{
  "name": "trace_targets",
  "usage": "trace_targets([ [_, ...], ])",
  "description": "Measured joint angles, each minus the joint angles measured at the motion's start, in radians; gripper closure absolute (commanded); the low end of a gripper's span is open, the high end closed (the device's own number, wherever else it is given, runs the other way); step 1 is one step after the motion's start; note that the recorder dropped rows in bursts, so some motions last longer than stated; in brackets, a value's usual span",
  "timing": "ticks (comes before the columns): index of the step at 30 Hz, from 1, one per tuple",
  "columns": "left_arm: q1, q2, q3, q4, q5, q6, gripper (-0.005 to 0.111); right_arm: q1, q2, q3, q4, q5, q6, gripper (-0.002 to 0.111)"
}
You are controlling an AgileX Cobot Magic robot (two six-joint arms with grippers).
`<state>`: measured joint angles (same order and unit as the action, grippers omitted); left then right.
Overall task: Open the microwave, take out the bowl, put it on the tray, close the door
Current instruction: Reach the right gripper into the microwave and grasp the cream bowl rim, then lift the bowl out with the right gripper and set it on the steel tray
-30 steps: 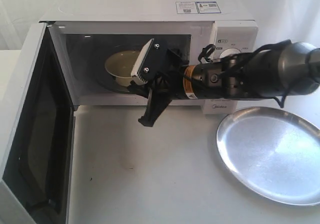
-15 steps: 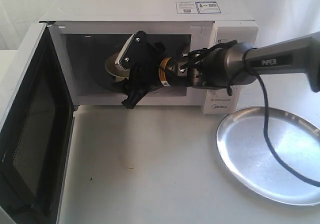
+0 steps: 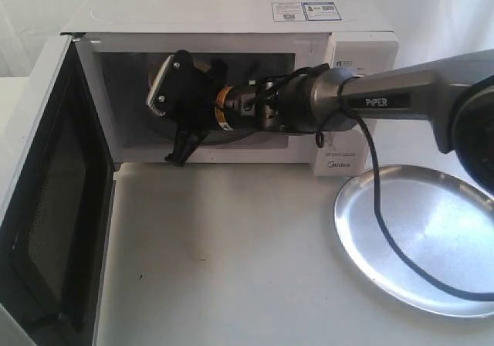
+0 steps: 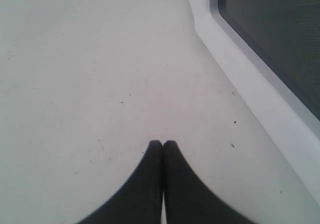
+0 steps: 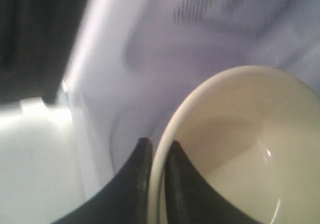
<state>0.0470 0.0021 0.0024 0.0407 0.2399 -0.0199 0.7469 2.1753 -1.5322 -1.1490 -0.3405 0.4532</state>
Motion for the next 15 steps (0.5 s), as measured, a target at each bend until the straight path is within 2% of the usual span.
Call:
trace_targets([
  [3, 0.000, 0.000, 0.000, 0.000, 0.000, 0.000, 0.107, 0.029, -0.055, 0.008, -0.040, 0.030, 0.101, 0.108],
  [7, 0.000, 0.000, 0.000, 0.000, 0.000, 0.000, 0.107, 0.067, -0.149, 0.058, -0.285, 0.085, 0.330, 0.108],
  [11, 0.000, 0.000, 0.000, 0.000, 0.000, 0.000, 0.107, 0.071, -0.257, 0.105, -0.537, -0.101, 0.656, 0.108],
  [15, 0.000, 0.000, 0.000, 0.000, 0.000, 0.000, 0.107, 0.061, -0.322, 0.152, -0.574, -0.329, 0.804, 0.108],
])
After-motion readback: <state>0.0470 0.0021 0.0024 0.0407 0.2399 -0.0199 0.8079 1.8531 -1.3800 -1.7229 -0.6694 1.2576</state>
